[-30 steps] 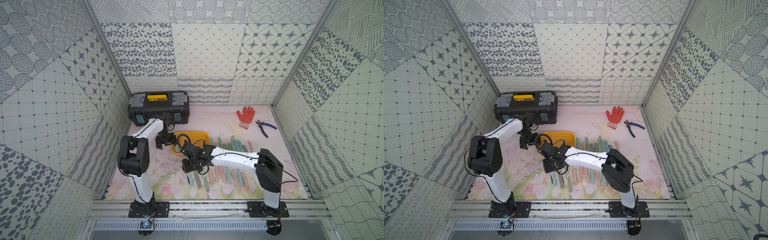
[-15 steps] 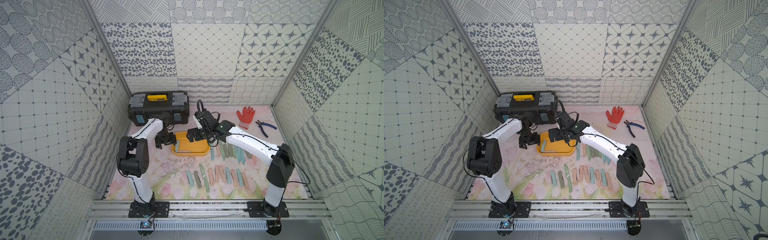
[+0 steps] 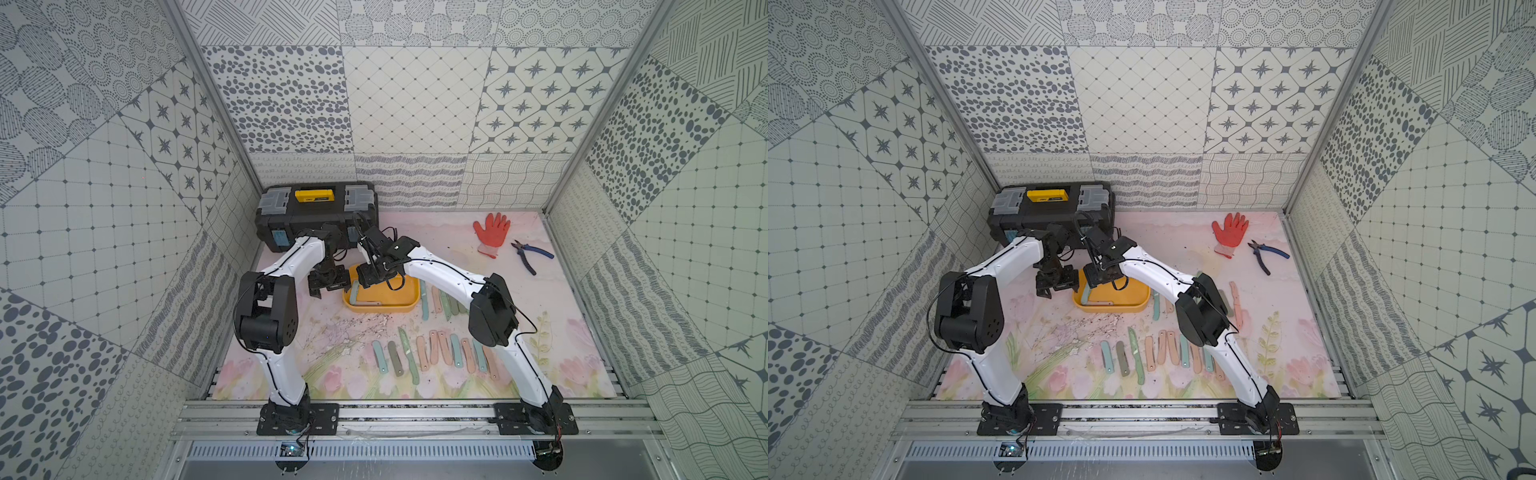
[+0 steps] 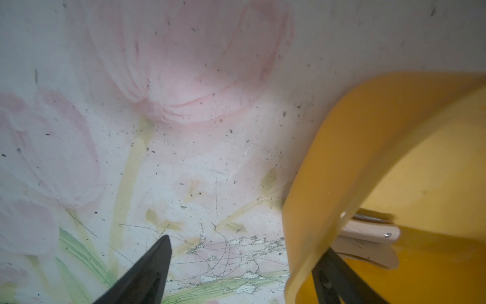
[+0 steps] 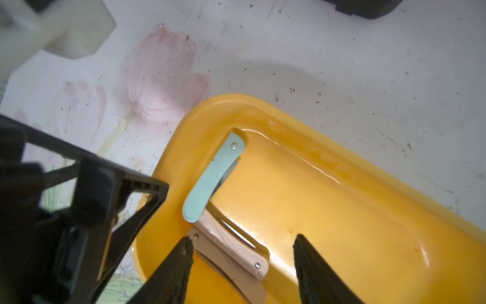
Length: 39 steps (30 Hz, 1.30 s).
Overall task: Take the fruit knife out of the storage box
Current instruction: Adjust the fruit knife in the storage box.
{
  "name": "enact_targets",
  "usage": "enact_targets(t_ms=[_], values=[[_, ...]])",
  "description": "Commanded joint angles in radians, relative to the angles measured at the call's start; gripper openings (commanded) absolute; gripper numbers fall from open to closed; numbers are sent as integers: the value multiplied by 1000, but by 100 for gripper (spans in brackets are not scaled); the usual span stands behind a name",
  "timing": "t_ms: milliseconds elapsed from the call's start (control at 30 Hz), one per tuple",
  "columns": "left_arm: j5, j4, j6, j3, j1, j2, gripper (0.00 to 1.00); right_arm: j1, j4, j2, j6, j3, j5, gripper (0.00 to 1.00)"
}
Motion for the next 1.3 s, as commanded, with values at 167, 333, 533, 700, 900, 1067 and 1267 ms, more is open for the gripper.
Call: enact_targets(t_ms=[167,333,533,700,900,1067,1267], values=[[-29,-41,-10,15,3,11,81,5,-143,94,-58,112,-96,70],[-32,-43,-15,17,3,15,80,-1,-155,95,-114,101,-163,75],[-33,-43,-15,15,5,16,81,0,-252,175,-157,183,-193,76],[-29,-42,-15,16,5,18,81,0,-257,197,-187,162,-154,77],[-26,-40,-13,15,4,19,80,1,-258,215,-196,149,-77,77],[-24,-39,-13,16,5,18,81,0,-261,211,-129,134,91,76],[-24,-40,-12,16,5,16,80,-1,-240,181,-22,109,238,76]])
